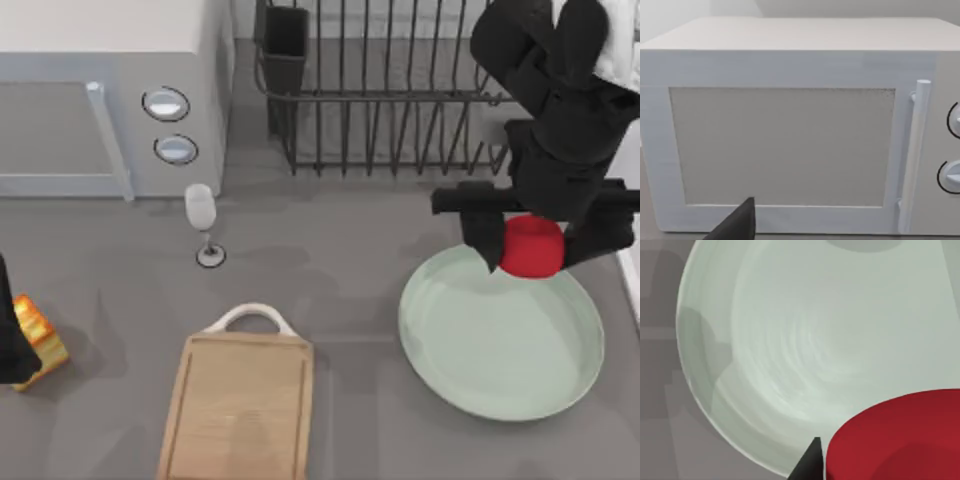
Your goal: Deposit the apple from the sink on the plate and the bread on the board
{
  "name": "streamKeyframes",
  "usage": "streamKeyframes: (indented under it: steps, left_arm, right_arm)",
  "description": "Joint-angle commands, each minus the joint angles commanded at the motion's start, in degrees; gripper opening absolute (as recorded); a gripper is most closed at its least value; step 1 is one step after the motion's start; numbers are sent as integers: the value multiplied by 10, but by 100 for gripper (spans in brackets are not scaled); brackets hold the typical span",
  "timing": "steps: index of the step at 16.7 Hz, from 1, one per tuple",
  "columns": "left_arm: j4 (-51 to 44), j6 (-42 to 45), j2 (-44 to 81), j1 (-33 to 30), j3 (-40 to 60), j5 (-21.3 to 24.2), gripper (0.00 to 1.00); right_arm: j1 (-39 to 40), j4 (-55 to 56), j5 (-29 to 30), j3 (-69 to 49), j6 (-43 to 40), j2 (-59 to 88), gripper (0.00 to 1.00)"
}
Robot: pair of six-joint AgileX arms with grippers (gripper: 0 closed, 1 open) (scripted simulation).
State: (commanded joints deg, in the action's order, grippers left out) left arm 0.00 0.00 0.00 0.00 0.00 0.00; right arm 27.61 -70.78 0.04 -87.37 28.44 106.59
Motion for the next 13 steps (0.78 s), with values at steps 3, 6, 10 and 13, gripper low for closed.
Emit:
streamKeyframes:
  steps: [3,6,10,13]
  left_arm:
    - [0,0,0,0,0,0,100]
    - [0,0,0,0,0,0,100]
    - [0,0,0,0,0,0,100]
    - [0,0,0,0,0,0,100]
  right_arm:
    - [0,0,0,0,0,0,68]
    - [0,0,0,0,0,0,90]
    - [0,0,0,0,0,0,100]
    - [0,0,0,0,0,0,100]
